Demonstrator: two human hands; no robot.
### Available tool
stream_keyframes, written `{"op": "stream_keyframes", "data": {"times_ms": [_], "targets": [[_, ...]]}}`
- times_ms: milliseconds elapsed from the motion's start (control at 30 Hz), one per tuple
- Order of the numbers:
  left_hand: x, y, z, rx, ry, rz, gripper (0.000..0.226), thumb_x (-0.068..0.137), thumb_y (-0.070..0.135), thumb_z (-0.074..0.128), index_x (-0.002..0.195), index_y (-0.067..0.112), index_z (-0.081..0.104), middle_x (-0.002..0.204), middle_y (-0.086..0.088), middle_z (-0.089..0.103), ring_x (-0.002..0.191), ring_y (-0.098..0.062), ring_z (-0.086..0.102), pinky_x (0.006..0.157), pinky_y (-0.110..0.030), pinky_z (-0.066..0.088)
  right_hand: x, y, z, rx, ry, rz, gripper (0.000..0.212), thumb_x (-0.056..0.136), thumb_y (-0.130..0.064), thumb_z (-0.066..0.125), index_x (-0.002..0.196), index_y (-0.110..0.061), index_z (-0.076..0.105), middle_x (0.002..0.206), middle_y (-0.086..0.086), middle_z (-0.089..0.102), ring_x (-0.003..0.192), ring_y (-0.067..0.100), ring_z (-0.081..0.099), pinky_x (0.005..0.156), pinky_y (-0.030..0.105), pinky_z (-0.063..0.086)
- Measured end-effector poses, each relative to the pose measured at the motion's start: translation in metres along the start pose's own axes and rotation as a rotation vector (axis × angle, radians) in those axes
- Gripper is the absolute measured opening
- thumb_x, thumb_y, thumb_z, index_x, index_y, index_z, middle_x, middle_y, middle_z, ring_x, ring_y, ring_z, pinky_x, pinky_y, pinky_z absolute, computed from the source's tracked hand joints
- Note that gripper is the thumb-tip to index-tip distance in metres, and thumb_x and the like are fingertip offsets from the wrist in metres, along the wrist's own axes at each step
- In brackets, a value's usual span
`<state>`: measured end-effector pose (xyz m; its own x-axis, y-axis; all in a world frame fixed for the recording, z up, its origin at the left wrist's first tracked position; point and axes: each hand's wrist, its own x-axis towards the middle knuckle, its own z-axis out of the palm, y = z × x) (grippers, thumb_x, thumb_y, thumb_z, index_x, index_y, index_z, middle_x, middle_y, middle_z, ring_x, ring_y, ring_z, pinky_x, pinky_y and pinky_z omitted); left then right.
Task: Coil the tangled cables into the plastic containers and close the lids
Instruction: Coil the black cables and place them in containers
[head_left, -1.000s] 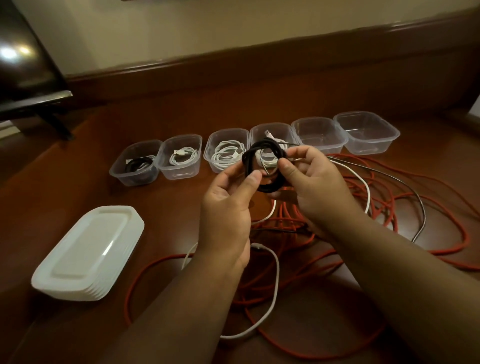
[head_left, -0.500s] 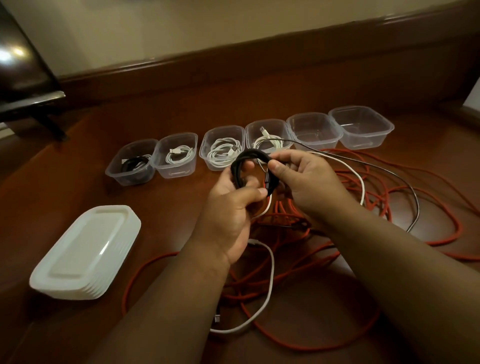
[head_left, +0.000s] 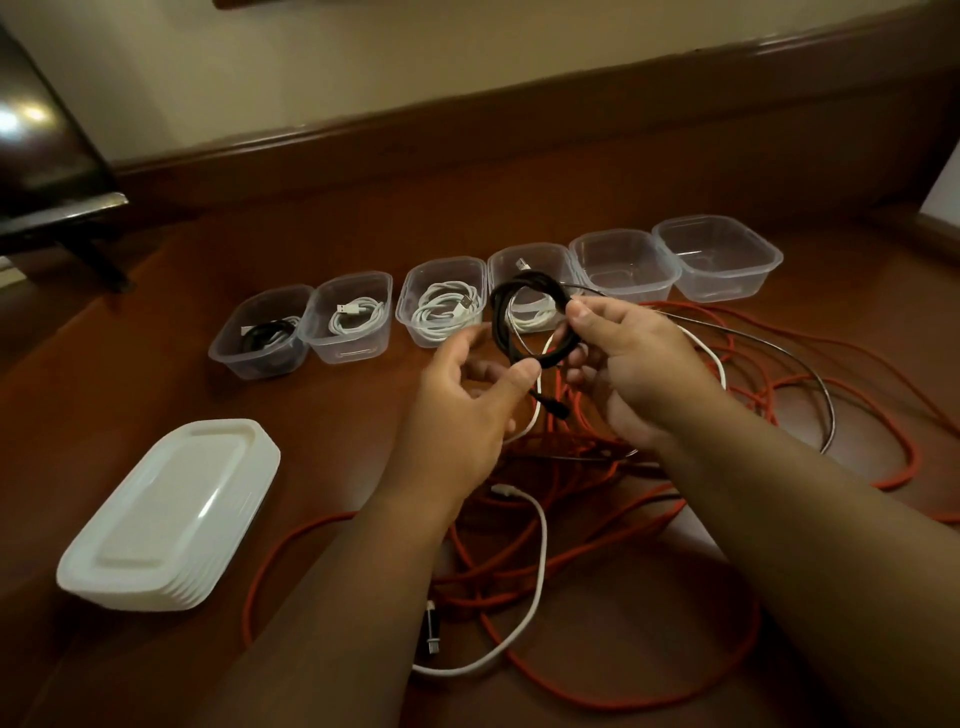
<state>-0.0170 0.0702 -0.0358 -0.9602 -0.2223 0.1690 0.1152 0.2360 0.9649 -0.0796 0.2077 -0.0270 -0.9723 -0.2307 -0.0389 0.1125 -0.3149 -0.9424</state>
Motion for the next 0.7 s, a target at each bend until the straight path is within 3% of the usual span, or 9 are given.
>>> {"op": "stream_keyframes", "data": {"times_ms": [67,167,267,367,567,700], "targets": [[0.0,0.001,0.001,-0.036,0.048,0.019,0.024,0.091,0.023,0.069,0.114,0.029,0.064,0.08,0.004,0.066,0.059,-0.005,0.062,0.054,-0.018,0.049,-0.001,0.001,0.002,0.134,-0.042,0.053,0.016,0.101,-0.014,0.049,0.092,-0.008,0.061,0.069,0.0,0.06,0.049,0.003,0.05,0.046,0.015,0.046],[-0.001,0.002,0.003,-0.225,0.104,-0.01,0.02,0.091,0.01,0.067,0.108,0.02,0.068,0.088,0.001,0.074,0.077,-0.011,0.072,0.066,-0.021,0.055,-0.003,0.003,0.004,0.231,-0.069,0.076,0.016,0.1,-0.014,0.051,0.092,-0.007,0.062,0.07,0.002,0.062,0.051,0.004,0.053,0.048,0.016,0.049],[0.001,-0.001,0.004,-0.358,0.137,-0.066,0.028,0.09,0.004,0.066,0.115,0.015,0.068,0.1,-0.005,0.075,0.094,-0.015,0.073,0.077,-0.024,0.056,-0.003,0.007,0.005,0.182,-0.059,0.056,0.013,0.099,-0.013,0.053,0.103,-0.006,0.063,0.076,0.005,0.066,0.054,0.006,0.057,0.052,0.019,0.052],[0.002,-0.001,0.005,-0.438,0.157,-0.11,0.026,0.088,0.001,0.067,0.11,0.015,0.068,0.098,-0.005,0.075,0.098,-0.016,0.072,0.09,-0.03,0.055,-0.002,0.01,0.005,0.057,-0.057,0.012,0.014,0.099,-0.012,0.053,0.109,-0.007,0.062,0.081,0.005,0.068,0.057,0.007,0.059,0.055,0.022,0.053],[0.001,0.0,0.007,-0.666,0.149,-0.231,0.027,0.083,-0.016,0.06,0.09,0.011,0.063,0.089,-0.006,0.075,0.086,-0.015,0.075,0.069,-0.021,0.058,-0.002,0.016,0.006,-0.255,-0.052,-0.083,0.016,0.101,-0.014,0.052,0.111,-0.011,0.063,0.09,0.023,0.069,0.061,0.014,0.063,0.061,0.029,0.054],[-0.002,0.002,0.009,-0.638,0.126,-0.187,0.023,0.084,-0.013,0.06,0.089,0.009,0.063,0.087,-0.007,0.075,0.081,-0.015,0.075,0.066,-0.021,0.057,-0.001,0.02,0.006,-0.419,0.012,-0.141,0.017,0.101,-0.021,0.053,0.11,-0.014,0.065,0.086,0.018,0.07,0.064,0.013,0.064,0.064,0.028,0.057]]}}
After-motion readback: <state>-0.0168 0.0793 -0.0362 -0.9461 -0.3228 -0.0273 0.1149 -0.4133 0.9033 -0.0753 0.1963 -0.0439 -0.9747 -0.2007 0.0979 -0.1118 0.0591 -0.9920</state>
